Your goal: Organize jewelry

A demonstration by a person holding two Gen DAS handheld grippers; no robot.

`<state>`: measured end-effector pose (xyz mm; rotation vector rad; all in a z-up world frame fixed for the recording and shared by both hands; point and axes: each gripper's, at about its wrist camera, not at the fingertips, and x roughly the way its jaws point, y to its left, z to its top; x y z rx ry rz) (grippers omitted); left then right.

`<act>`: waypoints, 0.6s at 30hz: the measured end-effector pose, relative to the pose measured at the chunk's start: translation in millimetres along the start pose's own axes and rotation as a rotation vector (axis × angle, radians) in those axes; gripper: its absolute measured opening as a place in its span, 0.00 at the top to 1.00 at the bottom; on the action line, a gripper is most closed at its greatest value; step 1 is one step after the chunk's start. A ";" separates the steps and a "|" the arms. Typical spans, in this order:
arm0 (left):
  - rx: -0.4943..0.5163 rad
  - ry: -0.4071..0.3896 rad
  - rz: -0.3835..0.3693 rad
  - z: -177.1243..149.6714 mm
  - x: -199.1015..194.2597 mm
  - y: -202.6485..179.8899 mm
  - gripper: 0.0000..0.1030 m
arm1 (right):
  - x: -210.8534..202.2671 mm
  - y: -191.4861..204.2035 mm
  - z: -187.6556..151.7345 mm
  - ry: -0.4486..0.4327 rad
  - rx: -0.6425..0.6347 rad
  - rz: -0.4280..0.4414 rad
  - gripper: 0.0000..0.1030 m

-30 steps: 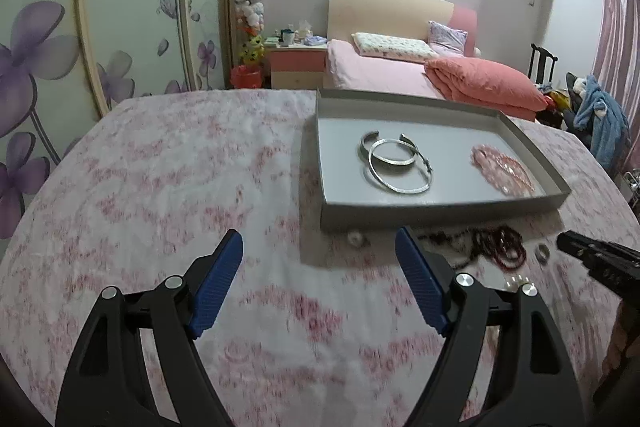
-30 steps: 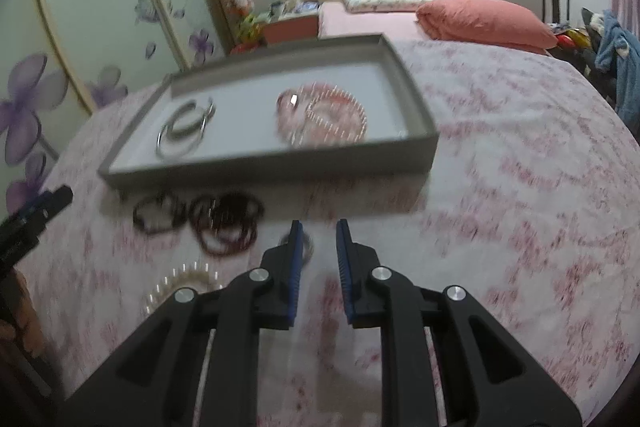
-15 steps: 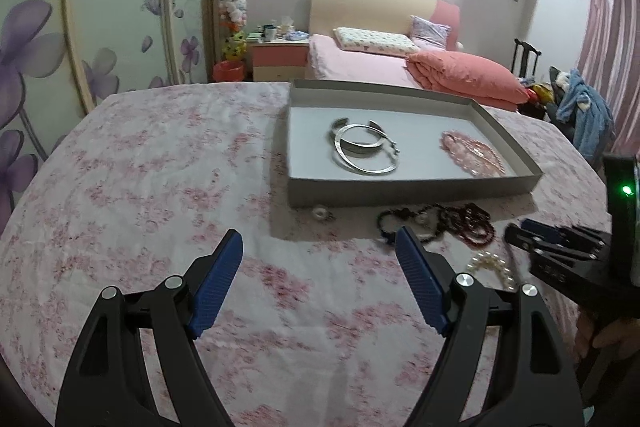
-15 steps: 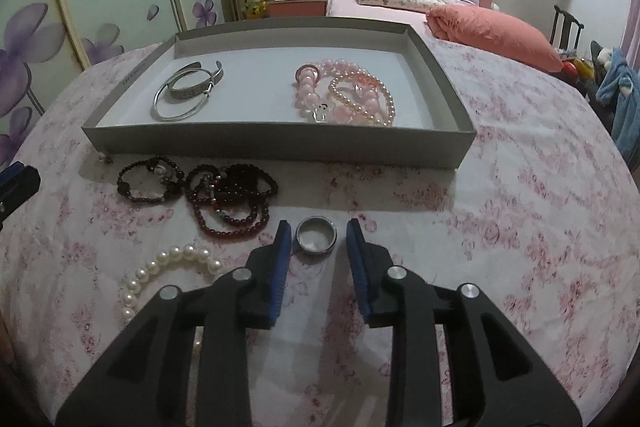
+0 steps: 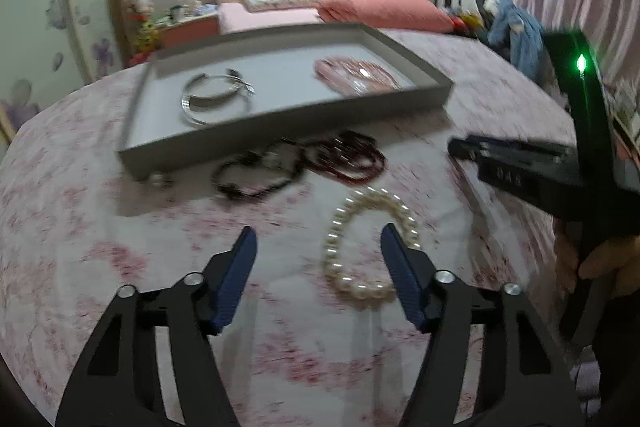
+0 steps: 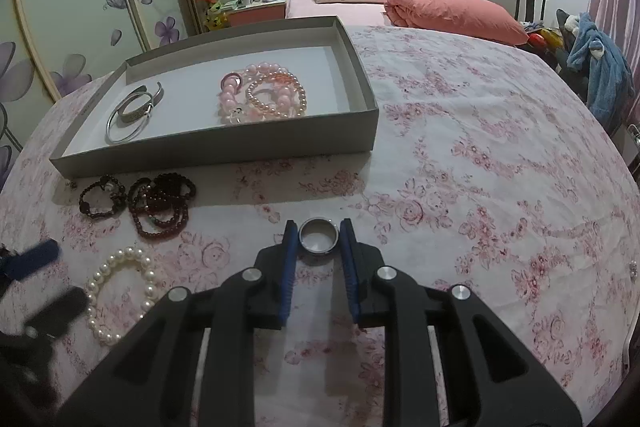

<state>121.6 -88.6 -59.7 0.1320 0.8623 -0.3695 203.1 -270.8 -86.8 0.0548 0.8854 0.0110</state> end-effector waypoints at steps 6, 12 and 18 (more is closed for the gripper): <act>0.054 0.043 0.056 -3.0 19.3 -10.8 0.56 | -0.3 -0.3 -1.2 0.000 0.000 0.003 0.79; -0.001 0.033 0.179 -5.9 15.6 26.7 0.60 | -1.3 10.7 0.4 0.003 -0.021 0.023 0.79; -0.087 0.039 0.270 -10.2 9.6 72.5 0.59 | -2.5 26.4 -2.3 0.004 -0.063 0.053 0.79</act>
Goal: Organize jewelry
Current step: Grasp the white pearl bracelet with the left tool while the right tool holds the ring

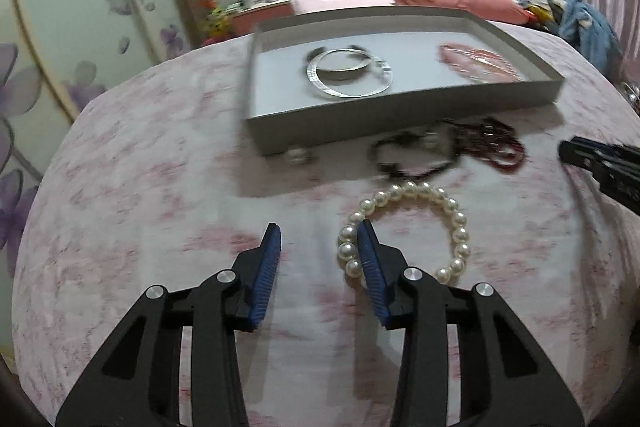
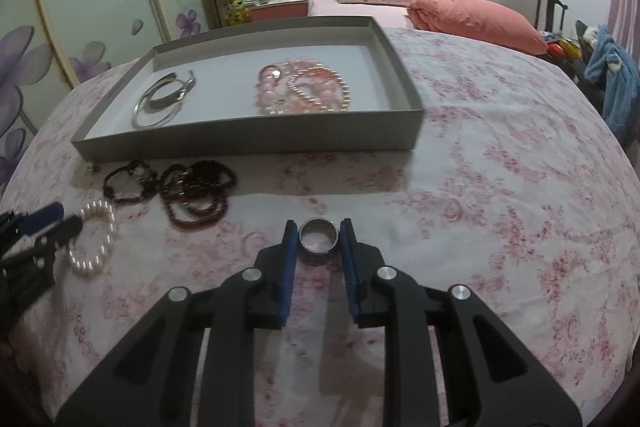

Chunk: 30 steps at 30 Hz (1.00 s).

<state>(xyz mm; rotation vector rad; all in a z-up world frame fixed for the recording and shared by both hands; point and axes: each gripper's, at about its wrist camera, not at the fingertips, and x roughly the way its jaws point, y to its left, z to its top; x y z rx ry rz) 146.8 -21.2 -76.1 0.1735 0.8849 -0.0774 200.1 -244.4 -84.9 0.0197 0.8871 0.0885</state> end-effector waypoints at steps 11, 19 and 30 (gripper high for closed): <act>-0.019 0.004 -0.065 -3.9 -4.8 3.5 0.50 | -0.2 7.6 -0.8 0.002 -0.014 -0.005 0.78; -0.024 0.002 -0.071 -5.6 -6.9 3.8 0.85 | -0.4 6.9 -1.0 0.001 -0.009 -0.002 0.79; -0.091 0.017 -0.085 -8.1 -10.1 22.8 0.90 | -3.6 -2.3 -3.0 -0.010 0.034 0.009 0.79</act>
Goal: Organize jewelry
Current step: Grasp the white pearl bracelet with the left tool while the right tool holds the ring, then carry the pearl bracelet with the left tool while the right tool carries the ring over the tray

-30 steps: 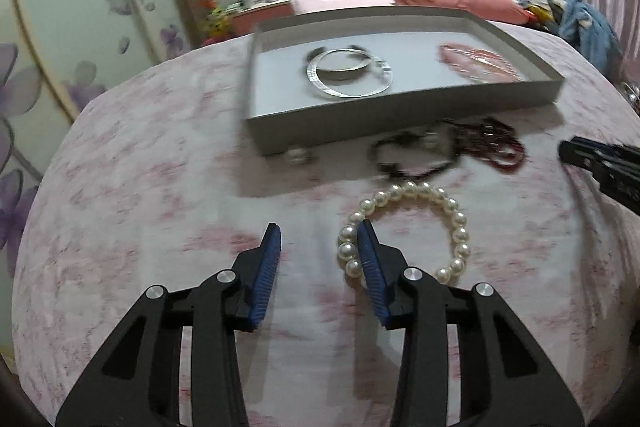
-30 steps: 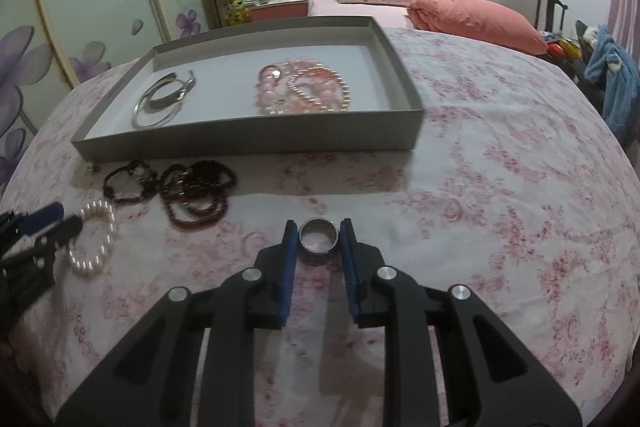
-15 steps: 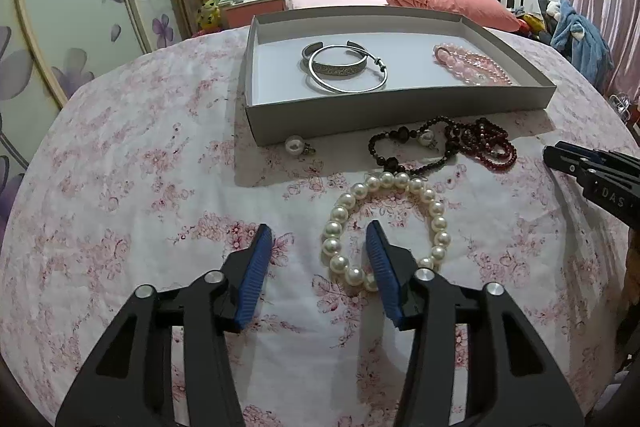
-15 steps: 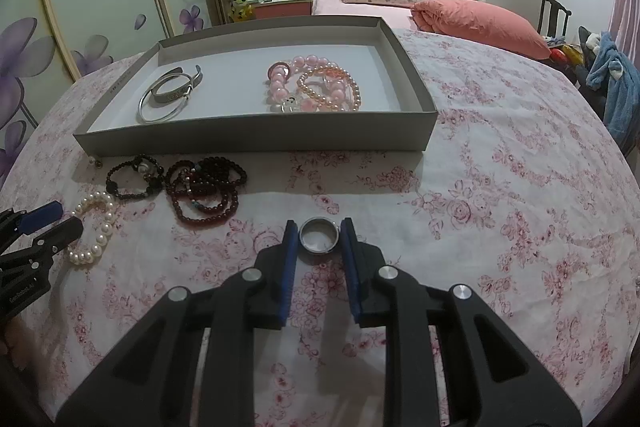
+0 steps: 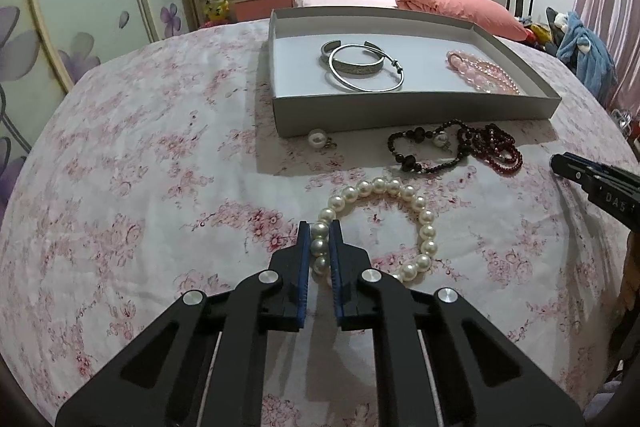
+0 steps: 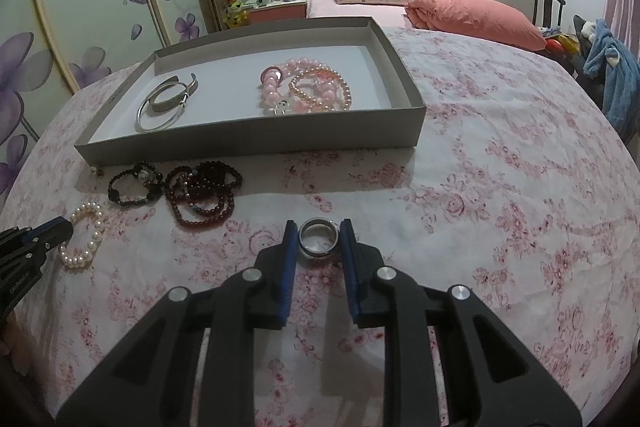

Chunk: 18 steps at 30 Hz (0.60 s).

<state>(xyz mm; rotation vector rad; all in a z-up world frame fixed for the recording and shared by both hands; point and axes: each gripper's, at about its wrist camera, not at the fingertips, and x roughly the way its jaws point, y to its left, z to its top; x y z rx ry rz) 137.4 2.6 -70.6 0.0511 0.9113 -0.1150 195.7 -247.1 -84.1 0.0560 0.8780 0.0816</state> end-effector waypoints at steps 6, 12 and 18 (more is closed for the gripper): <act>-0.056 -0.013 -0.048 -0.1 -5.9 8.5 0.90 | -7.6 -1.4 -0.6 -0.021 0.008 0.014 0.79; -0.090 -0.059 -0.082 1.7 -19.9 10.6 0.90 | -13.5 1.8 -1.2 -0.040 0.007 0.028 0.79; -0.099 -0.095 -0.102 5.7 -30.5 7.6 0.90 | -20.9 7.0 -2.1 -0.061 -0.001 0.042 0.79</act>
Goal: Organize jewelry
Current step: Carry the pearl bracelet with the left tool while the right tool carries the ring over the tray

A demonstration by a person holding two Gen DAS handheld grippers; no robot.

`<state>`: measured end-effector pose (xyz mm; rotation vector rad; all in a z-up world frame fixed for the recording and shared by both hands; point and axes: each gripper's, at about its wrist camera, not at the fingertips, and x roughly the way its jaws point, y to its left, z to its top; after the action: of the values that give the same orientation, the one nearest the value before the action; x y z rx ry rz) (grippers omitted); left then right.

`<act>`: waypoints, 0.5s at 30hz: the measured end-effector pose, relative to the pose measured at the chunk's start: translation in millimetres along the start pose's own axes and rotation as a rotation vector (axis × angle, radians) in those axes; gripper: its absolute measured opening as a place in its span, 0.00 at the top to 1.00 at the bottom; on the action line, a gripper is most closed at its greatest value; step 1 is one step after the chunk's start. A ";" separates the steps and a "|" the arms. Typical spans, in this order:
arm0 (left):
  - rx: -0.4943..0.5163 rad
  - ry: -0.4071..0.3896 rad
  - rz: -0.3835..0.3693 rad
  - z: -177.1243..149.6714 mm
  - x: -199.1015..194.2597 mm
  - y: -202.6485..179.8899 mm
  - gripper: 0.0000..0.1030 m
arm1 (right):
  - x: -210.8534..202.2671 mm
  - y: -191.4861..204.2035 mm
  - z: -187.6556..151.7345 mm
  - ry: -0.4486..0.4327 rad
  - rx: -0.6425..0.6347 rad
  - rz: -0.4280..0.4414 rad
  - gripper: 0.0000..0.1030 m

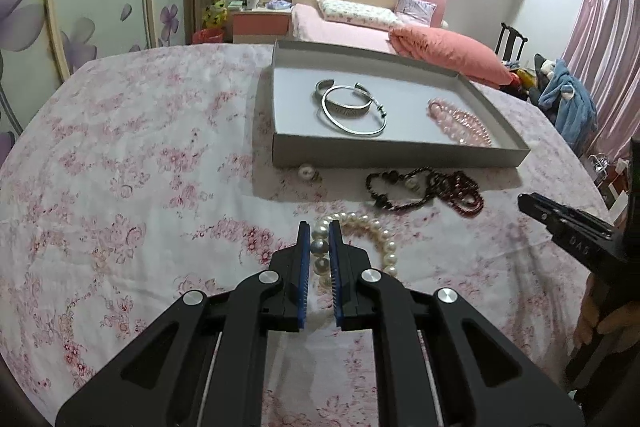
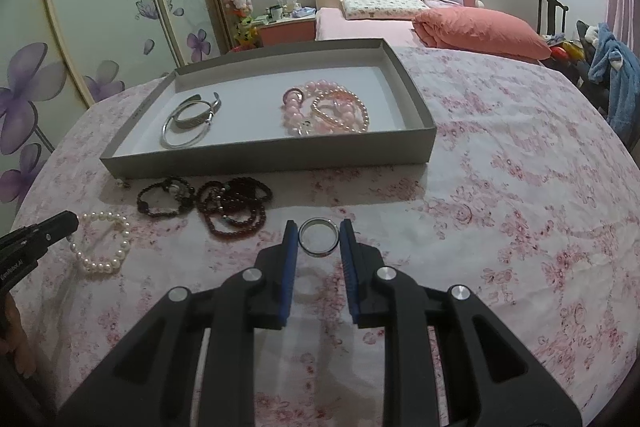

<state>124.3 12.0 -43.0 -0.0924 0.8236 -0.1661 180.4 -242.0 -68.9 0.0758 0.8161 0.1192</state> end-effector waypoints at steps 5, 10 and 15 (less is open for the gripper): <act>-0.003 -0.012 -0.017 2.4 -4.7 -2.2 0.90 | -3.7 3.9 0.7 -0.011 -0.002 0.009 0.79; -0.009 -0.041 -0.037 5.3 -12.3 -4.6 0.90 | -11.0 7.0 1.4 -0.043 -0.004 0.017 0.79; -0.002 -0.069 -0.052 7.7 -19.8 -11.5 0.90 | -18.1 11.5 1.3 -0.078 -0.012 0.021 0.79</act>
<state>115.5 4.4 -21.8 -0.1205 0.7524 -0.2099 168.2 -233.1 -53.6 0.0772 0.7372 0.1404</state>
